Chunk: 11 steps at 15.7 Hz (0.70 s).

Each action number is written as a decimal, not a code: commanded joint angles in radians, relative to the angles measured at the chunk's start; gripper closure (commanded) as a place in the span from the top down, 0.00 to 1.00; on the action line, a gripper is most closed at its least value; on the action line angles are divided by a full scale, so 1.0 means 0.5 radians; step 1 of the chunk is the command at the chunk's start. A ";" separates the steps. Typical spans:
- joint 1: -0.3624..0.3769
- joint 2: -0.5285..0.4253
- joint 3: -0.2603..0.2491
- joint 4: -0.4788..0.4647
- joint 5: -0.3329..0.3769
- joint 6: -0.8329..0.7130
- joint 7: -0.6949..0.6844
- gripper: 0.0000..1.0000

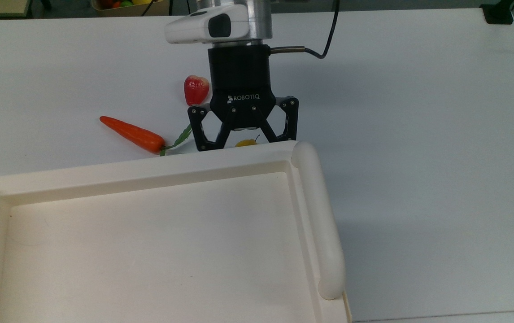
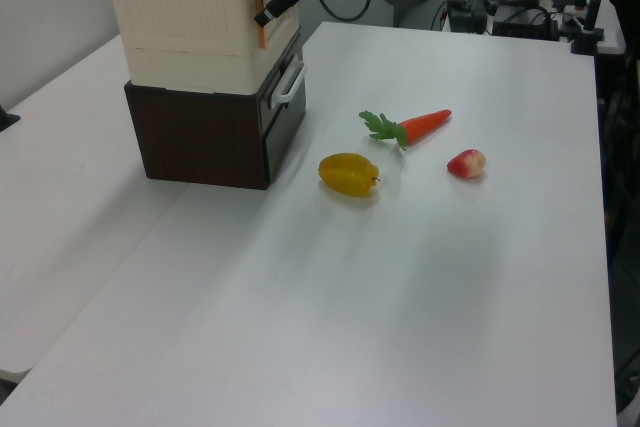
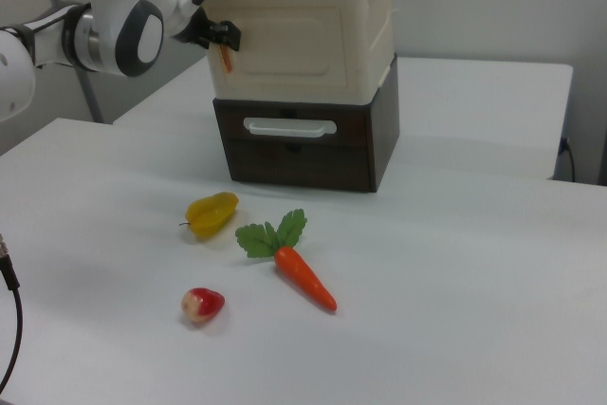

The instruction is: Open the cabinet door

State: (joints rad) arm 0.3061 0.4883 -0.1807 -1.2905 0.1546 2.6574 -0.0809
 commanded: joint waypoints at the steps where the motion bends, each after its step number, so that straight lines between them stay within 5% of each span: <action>1: 0.047 0.024 -0.050 0.038 -0.030 0.026 0.100 0.54; 11: 0.047 0.014 -0.041 0.019 -0.030 0.014 0.131 0.12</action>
State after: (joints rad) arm 0.3130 0.4889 -0.1862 -1.2875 0.1539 2.6574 -0.0530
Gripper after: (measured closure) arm 0.828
